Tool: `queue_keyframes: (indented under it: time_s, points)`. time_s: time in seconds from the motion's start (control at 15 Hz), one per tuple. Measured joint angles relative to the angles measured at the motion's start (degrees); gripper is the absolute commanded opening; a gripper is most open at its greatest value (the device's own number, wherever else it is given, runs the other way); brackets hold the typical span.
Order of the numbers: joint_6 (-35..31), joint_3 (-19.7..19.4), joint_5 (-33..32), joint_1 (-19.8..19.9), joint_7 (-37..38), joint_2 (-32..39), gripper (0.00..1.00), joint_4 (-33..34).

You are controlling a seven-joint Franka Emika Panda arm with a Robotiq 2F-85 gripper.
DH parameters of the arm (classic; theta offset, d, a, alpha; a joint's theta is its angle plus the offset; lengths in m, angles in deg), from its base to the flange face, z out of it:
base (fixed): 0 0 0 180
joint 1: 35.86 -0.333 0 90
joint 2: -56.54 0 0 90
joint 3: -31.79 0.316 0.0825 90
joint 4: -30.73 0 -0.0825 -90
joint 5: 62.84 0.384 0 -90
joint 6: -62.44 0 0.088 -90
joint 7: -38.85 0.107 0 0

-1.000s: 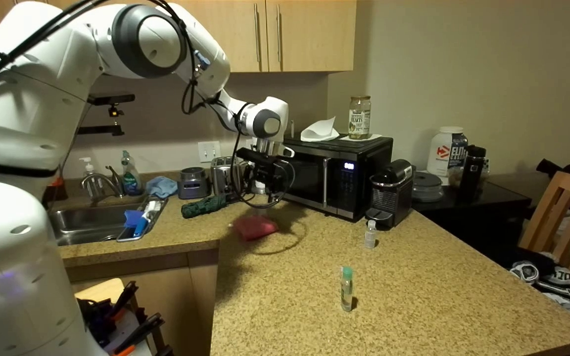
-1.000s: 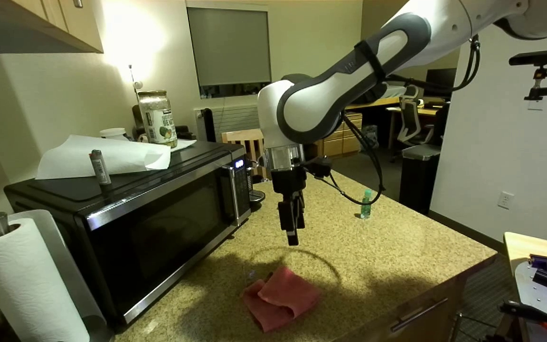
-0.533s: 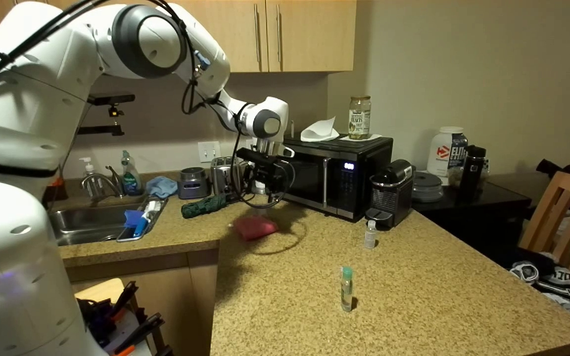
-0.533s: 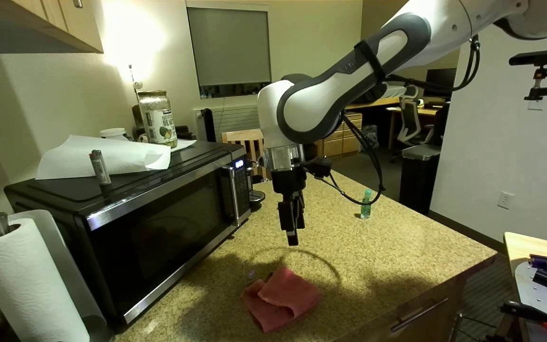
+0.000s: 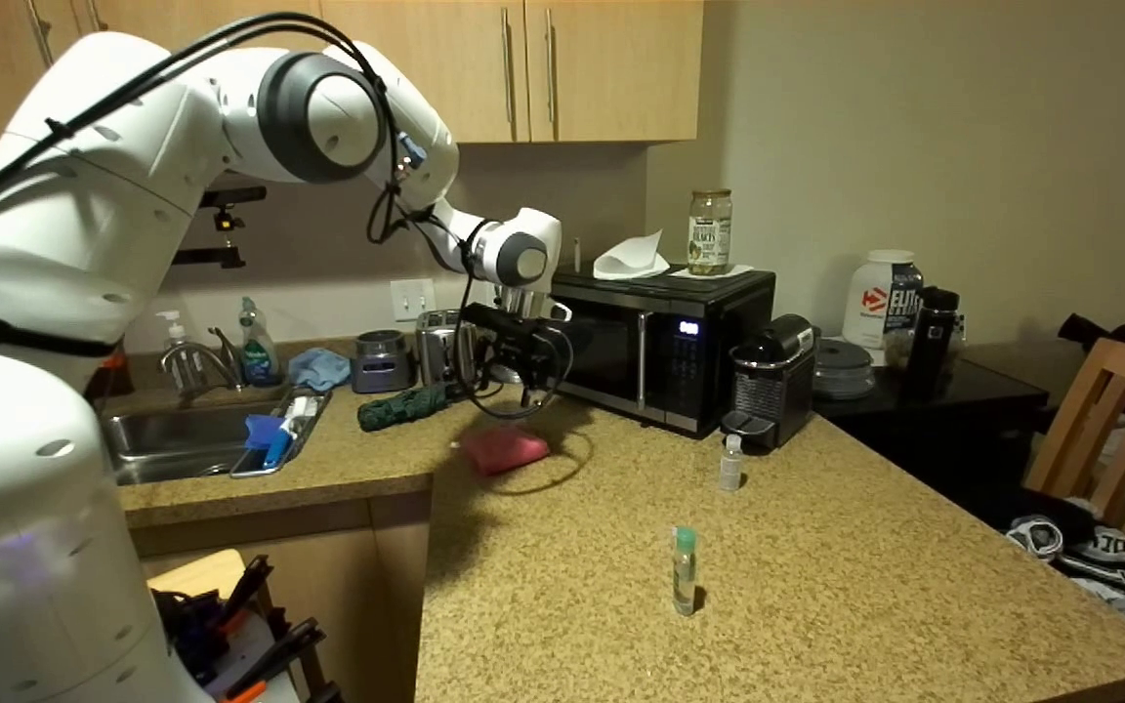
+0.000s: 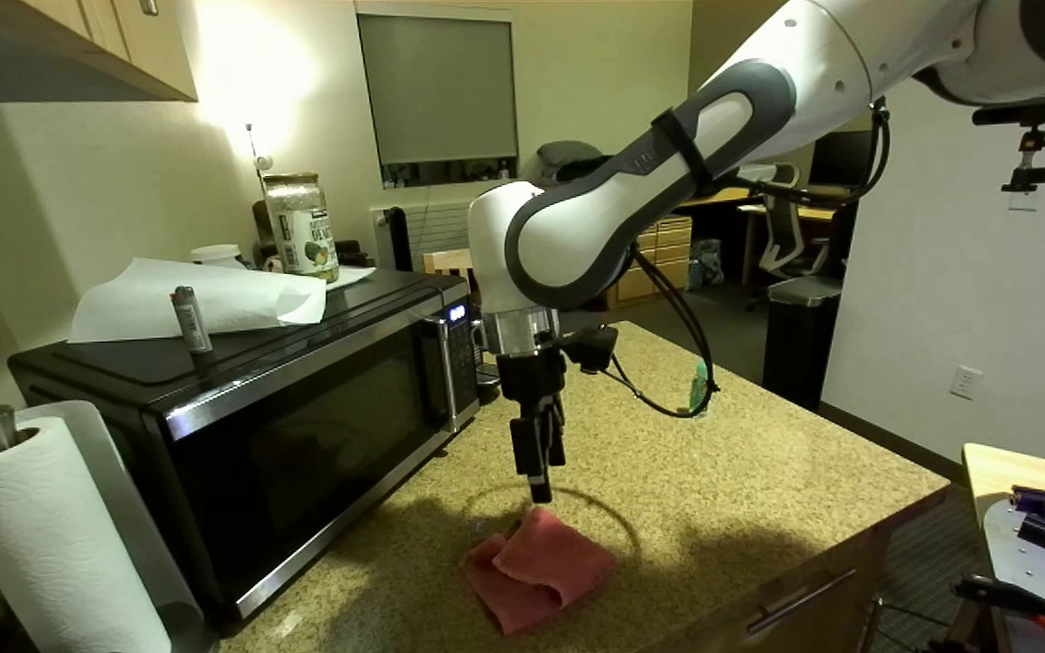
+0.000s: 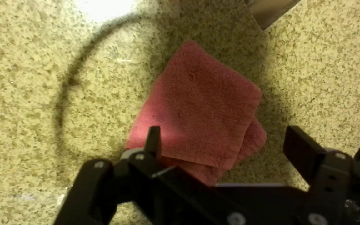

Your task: Fold the pink towel in half from right to left

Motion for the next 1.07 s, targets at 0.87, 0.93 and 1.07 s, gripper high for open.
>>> queue_keyframes:
  time_s: [0.87,0.93,1.07]
  points:
    - [0.0,-1.0,-0.1,-6.8,12.6,9.3,1.00,11.0]
    - [0.0,-1.2,-0.1,-6.7,12.8,9.5,1.00,11.1]
    - [0.0,-1.6,-0.1,-6.7,13.6,9.7,1.00,11.1]
